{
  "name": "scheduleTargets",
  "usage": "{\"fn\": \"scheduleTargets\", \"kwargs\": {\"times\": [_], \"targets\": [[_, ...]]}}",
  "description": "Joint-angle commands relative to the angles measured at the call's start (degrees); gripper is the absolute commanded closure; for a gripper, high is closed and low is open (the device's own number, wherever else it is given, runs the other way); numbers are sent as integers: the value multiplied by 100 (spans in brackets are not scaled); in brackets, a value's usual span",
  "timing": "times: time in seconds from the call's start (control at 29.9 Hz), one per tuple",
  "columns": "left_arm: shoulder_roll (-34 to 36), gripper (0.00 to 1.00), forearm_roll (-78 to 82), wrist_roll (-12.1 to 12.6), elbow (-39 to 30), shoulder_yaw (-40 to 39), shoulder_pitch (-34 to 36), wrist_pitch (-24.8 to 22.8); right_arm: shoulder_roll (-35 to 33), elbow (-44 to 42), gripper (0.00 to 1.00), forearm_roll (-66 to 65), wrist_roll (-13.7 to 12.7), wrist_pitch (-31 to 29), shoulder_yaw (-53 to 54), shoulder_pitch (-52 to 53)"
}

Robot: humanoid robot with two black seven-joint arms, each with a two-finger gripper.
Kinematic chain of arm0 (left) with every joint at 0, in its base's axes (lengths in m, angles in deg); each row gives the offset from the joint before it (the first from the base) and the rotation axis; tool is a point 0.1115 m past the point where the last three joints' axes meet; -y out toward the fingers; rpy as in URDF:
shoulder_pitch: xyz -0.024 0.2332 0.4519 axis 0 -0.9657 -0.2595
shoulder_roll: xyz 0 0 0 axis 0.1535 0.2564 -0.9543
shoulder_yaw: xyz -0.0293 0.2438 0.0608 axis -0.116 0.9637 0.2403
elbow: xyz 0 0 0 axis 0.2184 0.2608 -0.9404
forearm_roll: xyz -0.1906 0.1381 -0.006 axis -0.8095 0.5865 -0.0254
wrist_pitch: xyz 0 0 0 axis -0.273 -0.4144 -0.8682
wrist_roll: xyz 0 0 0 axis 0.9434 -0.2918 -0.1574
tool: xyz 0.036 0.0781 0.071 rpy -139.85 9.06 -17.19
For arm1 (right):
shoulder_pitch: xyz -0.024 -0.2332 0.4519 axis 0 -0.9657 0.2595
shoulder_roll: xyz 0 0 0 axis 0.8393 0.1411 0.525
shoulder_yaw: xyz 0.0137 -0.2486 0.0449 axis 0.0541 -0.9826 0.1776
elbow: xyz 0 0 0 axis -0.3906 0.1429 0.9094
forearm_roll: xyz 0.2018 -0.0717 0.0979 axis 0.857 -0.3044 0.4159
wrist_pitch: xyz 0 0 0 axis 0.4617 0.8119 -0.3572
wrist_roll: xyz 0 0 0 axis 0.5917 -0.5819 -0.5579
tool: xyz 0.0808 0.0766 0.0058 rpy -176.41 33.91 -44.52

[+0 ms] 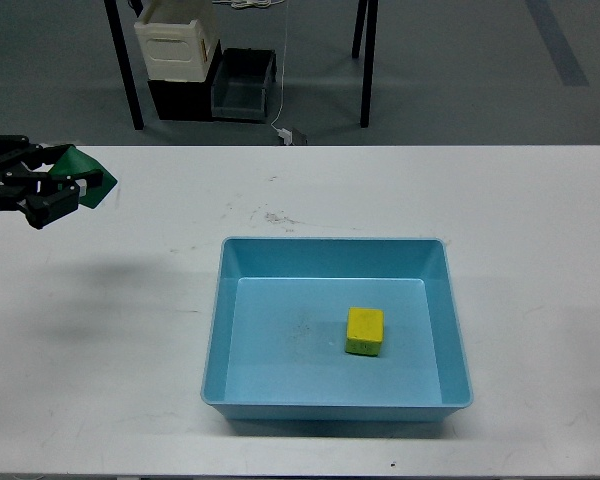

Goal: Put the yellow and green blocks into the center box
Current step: 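Lift the green cube and carry it over the blue tray, then lower the green cube into the tray beside the yellow cube and open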

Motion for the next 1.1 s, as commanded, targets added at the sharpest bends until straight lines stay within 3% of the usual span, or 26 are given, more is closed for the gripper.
{"fn": "scheduleTargets", "kwargs": {"times": [0.0,0.2,0.47,0.57,0.8,0.87,1.0,1.07], "targets": [[-437,79,128,1,-485,5,228,-293,0,-27,1,0,0,0,-1,0],[-1377,79,813,1,-617,443,886,-1295,0,-36,1,0,0,0,-18,-9],[-2239,78,937,1,-468,2562,2425,-1445,0,-44,1,0,0,0,-27,-9],[-2572,77,1086,1,-302,2791,2522,-1472,0,-44,1,0,0,0,-27,-9],[-3188,72,1534,1,226,3010,2452,-2034,9,-36,1,0,0,0,-27,0],[-3285,67,1561,1,358,3151,2452,-2034,0,-36,1,0,0,0,-27,-9],[-3593,46,1517,1,744,3214,2426,-2034,9,-36,1,0,0,0,-71,-9],[-3672,41,1508,1,894,3231,2391,-2034,9,-36,1,0,0,0,-71,-9]]}}
